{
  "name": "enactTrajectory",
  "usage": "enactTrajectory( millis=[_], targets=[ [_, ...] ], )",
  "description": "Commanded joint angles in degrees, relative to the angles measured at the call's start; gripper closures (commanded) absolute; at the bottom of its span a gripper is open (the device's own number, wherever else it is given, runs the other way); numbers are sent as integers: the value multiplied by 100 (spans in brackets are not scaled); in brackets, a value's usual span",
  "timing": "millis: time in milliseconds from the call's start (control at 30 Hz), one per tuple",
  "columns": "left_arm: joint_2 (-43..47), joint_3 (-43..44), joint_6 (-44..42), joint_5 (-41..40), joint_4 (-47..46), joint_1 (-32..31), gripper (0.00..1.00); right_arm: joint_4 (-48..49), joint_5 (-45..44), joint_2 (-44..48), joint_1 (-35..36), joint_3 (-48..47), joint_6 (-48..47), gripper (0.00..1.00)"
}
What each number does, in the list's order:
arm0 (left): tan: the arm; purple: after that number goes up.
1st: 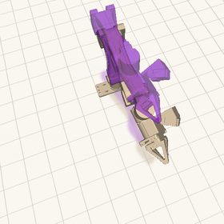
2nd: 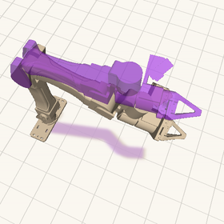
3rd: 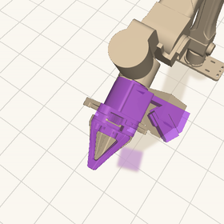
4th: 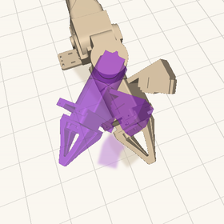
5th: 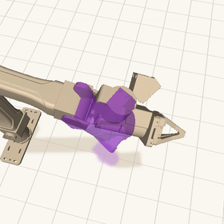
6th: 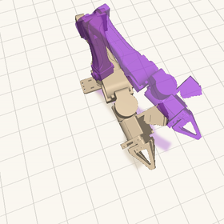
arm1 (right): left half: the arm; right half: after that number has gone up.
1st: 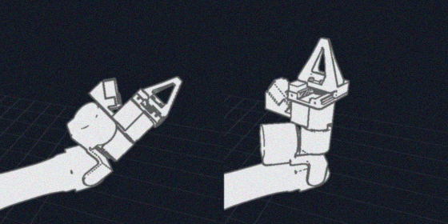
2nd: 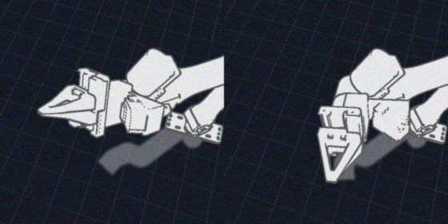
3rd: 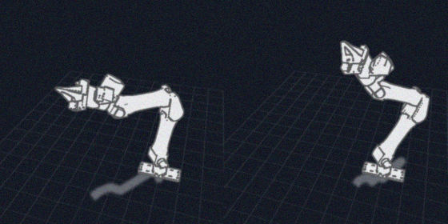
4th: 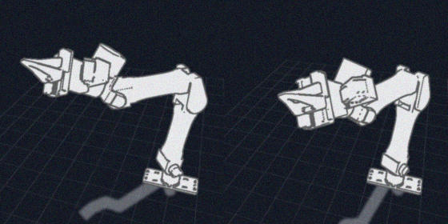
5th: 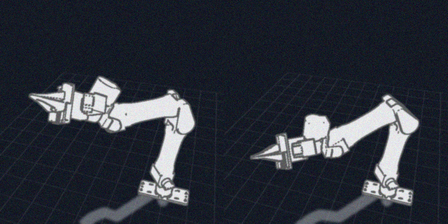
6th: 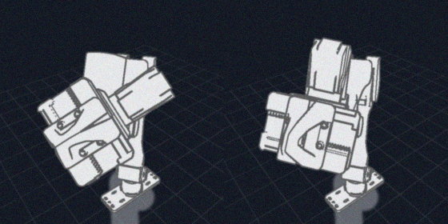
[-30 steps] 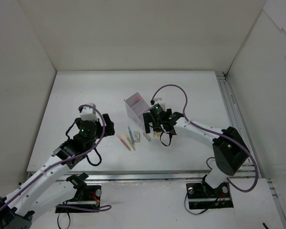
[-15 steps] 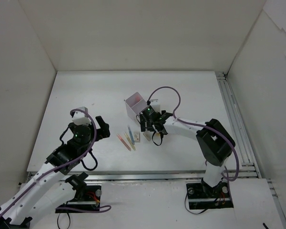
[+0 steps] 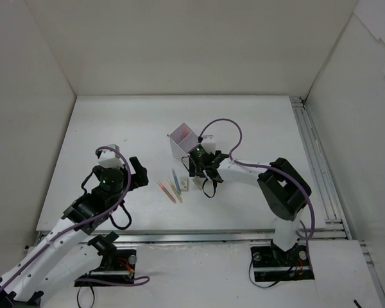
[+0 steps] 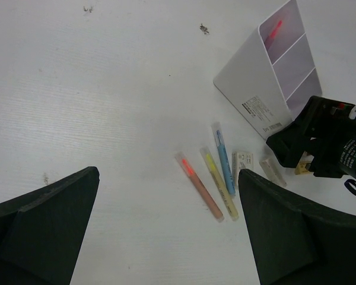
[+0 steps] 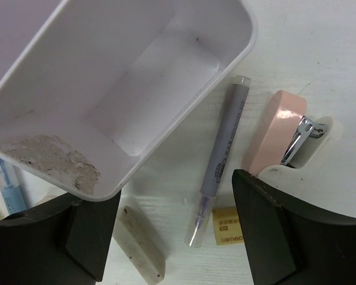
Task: Sort the stationery into containers
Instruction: Pick up the pen from the center of the board.
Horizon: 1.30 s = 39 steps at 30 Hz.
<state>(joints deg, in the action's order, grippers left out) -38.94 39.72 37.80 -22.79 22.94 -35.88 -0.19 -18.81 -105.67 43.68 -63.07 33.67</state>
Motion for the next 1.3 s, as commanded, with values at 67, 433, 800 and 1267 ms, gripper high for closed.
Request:
enactTrajectory(
  millis=[67,433,800,1267],
  targets=[
    [0,141,17,-59,-132,37,0,150,-501,116,-35,163,105,29],
    [-131,158,-54,81,-281,37,0,159,-395,354,-26,498,52,37],
    [-79,176,-71,117,-202,37,0,194,-1011,20,-298,330,307,57],
    [132,194,17,-349,132,37,0,1442,-448,704,-308,1016,-89,100]
  ],
)
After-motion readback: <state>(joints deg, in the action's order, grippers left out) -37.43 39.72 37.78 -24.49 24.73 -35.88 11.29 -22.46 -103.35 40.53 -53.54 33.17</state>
